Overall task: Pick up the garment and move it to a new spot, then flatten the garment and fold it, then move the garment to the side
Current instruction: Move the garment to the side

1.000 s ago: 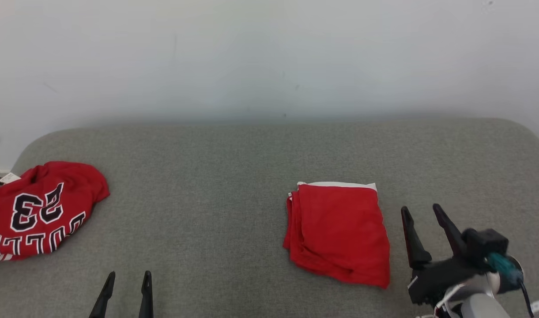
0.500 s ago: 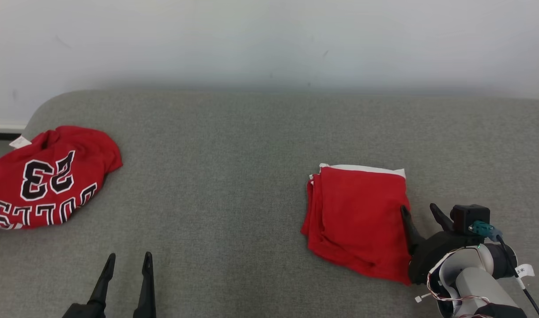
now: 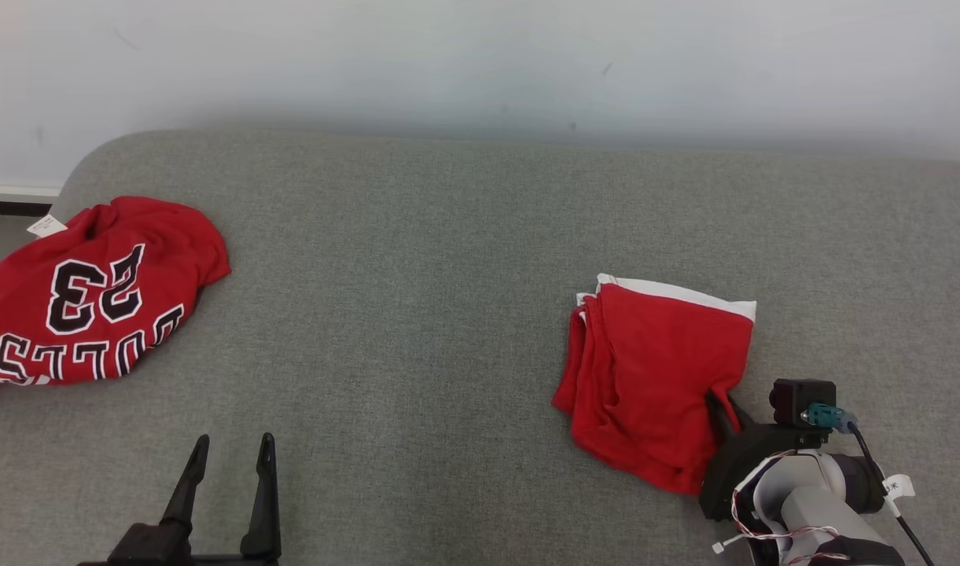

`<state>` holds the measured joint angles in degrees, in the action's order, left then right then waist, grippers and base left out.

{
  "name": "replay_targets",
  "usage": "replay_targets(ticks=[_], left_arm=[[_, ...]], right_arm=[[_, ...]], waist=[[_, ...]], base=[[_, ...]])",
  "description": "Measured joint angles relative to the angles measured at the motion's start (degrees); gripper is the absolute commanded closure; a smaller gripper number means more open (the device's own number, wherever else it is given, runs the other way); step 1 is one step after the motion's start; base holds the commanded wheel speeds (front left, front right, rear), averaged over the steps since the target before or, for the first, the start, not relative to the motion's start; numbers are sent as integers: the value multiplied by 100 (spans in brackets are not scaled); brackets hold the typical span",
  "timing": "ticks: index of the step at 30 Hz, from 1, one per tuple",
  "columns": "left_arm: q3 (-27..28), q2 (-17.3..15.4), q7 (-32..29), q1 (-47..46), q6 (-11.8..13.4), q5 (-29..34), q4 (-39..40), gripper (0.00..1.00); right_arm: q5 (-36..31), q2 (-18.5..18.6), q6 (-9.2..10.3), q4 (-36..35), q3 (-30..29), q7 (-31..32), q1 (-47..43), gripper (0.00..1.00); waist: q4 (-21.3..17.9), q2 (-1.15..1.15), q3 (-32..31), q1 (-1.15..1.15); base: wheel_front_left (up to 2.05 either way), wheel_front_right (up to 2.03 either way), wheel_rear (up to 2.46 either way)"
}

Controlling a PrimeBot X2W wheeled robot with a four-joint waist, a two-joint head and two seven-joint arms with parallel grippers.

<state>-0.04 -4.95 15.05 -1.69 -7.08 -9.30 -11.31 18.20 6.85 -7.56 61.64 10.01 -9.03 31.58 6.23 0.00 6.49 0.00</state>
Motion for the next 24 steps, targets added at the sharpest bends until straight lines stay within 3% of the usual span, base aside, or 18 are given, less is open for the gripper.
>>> replay_targets(ticks=[10,24], left_arm=[[-57,-11,0,-70,-5,15,-30,0],[-104,-14,0,-406,-33,23,485,0]], right_arm=[[-80,189,-2,339,410,-266,385,100],[-361,1100,-1,57,1824,-138,1679,100]], waist=[[-26,0,41,0],[-214,0,495,0]], base=[[0,0,0],[0,0,0]])
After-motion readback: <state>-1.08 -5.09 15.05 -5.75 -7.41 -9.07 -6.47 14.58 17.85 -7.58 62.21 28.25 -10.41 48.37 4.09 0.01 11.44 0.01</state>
